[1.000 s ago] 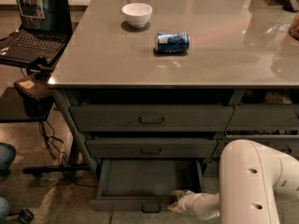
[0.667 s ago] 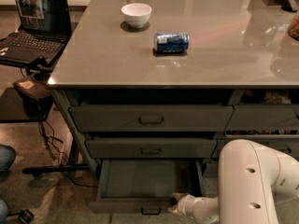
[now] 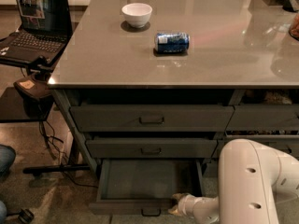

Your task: Open bottom drawer

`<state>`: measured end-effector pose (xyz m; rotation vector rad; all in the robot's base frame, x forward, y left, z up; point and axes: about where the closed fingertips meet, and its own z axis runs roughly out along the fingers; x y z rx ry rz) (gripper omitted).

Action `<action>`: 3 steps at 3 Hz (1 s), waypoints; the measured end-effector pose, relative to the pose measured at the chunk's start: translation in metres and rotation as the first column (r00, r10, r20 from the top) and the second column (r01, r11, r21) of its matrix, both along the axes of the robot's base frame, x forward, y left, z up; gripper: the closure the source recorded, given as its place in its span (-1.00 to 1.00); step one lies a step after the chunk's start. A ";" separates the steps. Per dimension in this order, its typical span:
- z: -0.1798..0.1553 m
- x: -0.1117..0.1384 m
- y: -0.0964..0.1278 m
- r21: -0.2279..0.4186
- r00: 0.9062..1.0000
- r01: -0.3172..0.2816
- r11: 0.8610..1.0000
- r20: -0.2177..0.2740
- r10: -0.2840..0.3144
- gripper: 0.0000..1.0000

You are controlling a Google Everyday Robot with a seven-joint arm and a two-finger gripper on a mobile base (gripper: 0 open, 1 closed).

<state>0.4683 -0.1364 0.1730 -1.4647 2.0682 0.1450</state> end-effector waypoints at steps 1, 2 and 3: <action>-0.001 -0.011 0.000 0.004 1.000 0.006 1.000 0.011 -0.006 1.00; -0.003 -0.028 0.005 0.023 1.000 0.025 0.999 -0.006 -0.025 1.00; -0.003 -0.028 0.005 0.023 1.000 0.025 0.999 -0.006 -0.025 1.00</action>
Offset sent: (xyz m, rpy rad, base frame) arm -0.4387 -0.0377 -0.0295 0.1811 -0.3741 -0.2145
